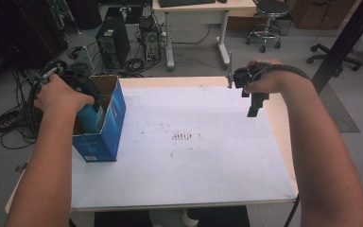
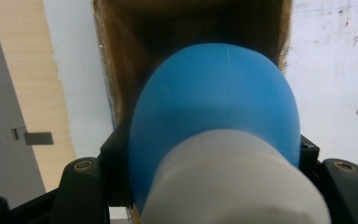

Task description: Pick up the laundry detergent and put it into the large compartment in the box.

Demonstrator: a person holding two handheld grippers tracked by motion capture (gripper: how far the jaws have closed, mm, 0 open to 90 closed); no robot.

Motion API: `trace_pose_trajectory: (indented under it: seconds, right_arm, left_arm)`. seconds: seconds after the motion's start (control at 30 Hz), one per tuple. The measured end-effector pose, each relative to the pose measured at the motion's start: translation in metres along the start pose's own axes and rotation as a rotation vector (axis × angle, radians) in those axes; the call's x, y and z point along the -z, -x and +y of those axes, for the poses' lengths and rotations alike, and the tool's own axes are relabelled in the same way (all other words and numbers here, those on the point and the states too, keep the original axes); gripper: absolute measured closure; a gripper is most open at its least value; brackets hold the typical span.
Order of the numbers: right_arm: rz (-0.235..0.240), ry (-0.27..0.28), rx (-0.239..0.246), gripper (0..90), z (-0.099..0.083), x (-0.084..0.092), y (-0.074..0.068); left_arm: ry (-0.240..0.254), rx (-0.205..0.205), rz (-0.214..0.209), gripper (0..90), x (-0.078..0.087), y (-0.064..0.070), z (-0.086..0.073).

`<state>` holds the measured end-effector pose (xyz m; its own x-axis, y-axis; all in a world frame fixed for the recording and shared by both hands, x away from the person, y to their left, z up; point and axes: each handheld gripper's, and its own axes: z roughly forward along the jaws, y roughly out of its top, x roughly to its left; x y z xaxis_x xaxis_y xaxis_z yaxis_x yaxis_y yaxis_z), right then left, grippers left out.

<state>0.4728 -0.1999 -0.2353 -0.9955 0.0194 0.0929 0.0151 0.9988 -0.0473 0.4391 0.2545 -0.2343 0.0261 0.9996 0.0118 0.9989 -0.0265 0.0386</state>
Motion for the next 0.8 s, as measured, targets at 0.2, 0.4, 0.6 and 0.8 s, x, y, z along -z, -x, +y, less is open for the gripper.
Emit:
trace_pose_trajectory:
  seconds: [0.2,0.4,0.6,0.8]
  right_arm:
    - [-0.001,-0.002,-0.002,7.4,0.000,0.000,0.000]
    - [0.000,0.000,0.000,7.4,0.000,0.000,0.000]
    - [0.000,-0.001,0.000,7.4,0.000,-0.001,0.000]
    - [0.002,-0.005,0.000,7.4,0.001,-0.002,0.000]
  left_arm:
    - [-0.008,-0.002,0.006,37.6,-0.014,0.000,-0.001]
    - [-0.016,0.001,0.007,37.7,-0.028,0.001,-0.001]
    - [-0.030,0.005,0.010,37.7,-0.038,-0.001,-0.002]
    - [-0.037,0.005,0.021,37.6,-0.045,-0.002,-0.002]
